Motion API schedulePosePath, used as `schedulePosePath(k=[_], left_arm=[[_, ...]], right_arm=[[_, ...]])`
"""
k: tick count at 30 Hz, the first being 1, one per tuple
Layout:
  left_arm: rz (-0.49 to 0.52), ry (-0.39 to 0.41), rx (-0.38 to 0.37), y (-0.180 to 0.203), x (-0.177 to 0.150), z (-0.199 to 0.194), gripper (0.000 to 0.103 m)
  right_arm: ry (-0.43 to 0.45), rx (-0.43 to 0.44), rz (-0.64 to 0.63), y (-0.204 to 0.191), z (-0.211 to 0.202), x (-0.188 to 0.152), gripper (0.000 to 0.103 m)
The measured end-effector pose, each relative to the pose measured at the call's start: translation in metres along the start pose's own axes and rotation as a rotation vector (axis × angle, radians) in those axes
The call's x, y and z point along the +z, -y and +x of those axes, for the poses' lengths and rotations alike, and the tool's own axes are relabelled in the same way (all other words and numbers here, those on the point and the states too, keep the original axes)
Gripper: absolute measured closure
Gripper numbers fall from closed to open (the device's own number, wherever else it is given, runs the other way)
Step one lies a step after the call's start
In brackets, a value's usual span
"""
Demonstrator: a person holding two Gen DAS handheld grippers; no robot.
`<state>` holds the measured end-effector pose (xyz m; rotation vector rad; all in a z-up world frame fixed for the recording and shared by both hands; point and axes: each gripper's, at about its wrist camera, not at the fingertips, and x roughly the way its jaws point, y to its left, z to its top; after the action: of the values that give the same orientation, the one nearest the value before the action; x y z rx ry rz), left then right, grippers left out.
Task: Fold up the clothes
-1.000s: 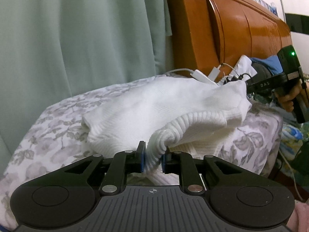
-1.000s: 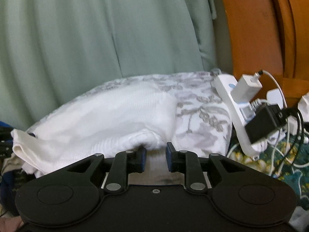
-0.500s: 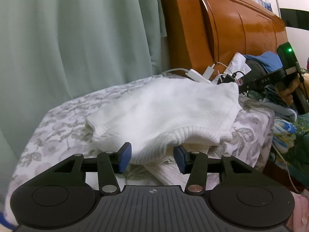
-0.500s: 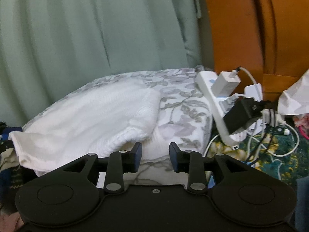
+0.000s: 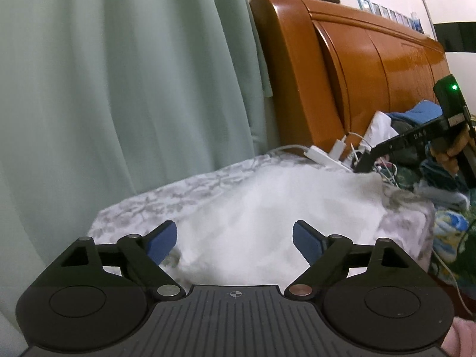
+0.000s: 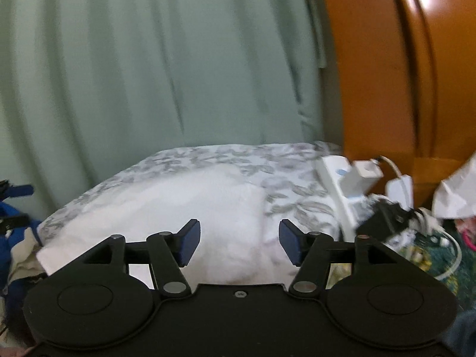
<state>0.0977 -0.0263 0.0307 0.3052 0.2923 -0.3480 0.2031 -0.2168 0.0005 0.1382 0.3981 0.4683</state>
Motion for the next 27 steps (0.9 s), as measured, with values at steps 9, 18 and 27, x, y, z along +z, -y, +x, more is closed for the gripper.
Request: schedulePosePath(k=[9,18,27], left_arm=[[-0.221,-0.138,0.01,-0.014,-0.003,0.064,0.017],[-0.38,-0.216,0.064,-0.058,-0.015,0.115,0.017],[-0.399,-0.275,0.006,-0.098,-0.001,0.169,0.017]], right_arm=[[-0.055,0.019,0.016,0.005,0.047,0.018,0.036],[-0.121,0.015,0.075,0.028,0.085,0.017,0.036],[-0.151,0.116,0.056,0.035,0.136,0.059,0.036]])
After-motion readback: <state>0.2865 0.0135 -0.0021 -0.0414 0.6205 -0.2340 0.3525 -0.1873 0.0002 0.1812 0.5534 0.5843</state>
